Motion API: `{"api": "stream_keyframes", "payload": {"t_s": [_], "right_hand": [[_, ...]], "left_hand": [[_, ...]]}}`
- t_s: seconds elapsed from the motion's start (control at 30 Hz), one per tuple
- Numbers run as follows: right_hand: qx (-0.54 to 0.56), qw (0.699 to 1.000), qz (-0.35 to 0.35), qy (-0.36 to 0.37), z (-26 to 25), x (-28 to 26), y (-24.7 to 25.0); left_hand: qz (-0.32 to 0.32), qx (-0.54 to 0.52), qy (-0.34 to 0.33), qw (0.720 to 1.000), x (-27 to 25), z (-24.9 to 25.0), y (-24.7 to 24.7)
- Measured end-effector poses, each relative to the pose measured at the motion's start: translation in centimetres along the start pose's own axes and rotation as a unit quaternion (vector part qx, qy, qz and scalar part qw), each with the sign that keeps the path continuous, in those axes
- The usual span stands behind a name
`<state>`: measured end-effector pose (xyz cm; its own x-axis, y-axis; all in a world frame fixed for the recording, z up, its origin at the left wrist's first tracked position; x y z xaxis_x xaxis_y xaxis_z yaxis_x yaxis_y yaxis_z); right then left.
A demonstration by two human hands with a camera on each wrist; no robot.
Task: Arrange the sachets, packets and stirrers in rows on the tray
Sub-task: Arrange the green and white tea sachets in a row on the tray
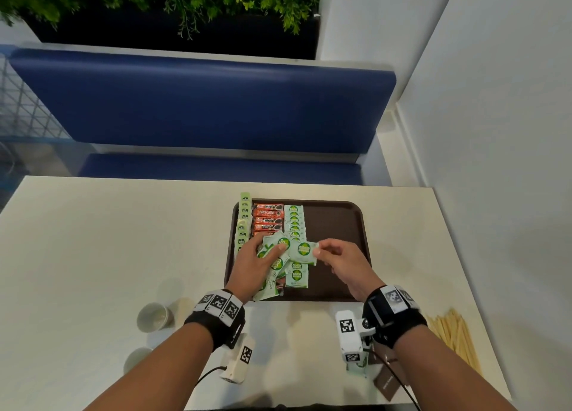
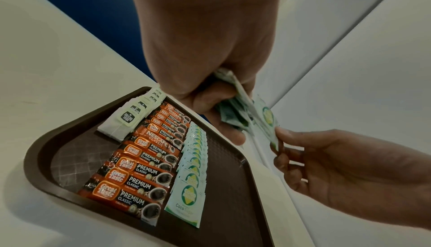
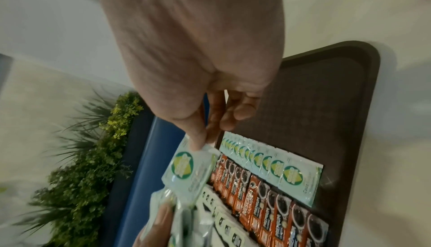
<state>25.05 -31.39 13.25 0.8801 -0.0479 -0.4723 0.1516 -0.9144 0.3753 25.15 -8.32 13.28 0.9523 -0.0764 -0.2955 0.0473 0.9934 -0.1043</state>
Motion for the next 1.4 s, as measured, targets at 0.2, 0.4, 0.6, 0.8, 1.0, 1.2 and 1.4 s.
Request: {"api": "stream_keyframes", "payload": {"t_s": [0.2,0.4,0.6,0.8,1.0,1.2,1.4], "right_hand": [[-0.083,0.991,0.049,-0.096,6.2,3.0,-2.2],[-0.266,0.948,0.030,-0.172,10.6,4.4,-6.5],[-0.299,0.932,0.024,-0.202,12.8,5.0,-7.9],[-0.282,0.935,0.039,-0.212,10.8,3.2,-7.4],[-0.283,0.937,0.041,-0.203,9.5,2.9,-7.6],[-0.293,0.934,0.037,-0.200,9.2,2.7,-7.5],[-0.293,0.934,0.041,-0.201,9.4,2.8,-7.4]], "left_hand": [[0.065,0.004,0.021,0.998,0.2,-0.3,2.2],[0.079,-0.023,0.026,0.996,-0.4,-0.3,3.6],[0.097,-0.023,0.038,0.994,-0.7,-0.3,4.3],[0.093,-0.034,0.048,0.994,-0.6,0.1,4.1],[0.089,-0.045,0.051,0.994,-0.6,0.1,4.0],[0.093,-0.034,0.054,0.994,-0.5,-0.3,4.5],[0.089,-0.038,0.058,0.994,-0.4,-0.3,4.6]]}}
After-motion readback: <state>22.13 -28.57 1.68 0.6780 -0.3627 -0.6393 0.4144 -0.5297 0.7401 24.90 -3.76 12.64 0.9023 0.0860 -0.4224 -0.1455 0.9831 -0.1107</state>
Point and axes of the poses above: each hand's wrist, its own x-axis towards the middle knuckle, its own y-axis out of the back of the hand, z = x × y, the point moved 2 cm from there along x, towards the middle knuckle, and after that the axes turned 12 degrees about -x, right-handed, at the moved point
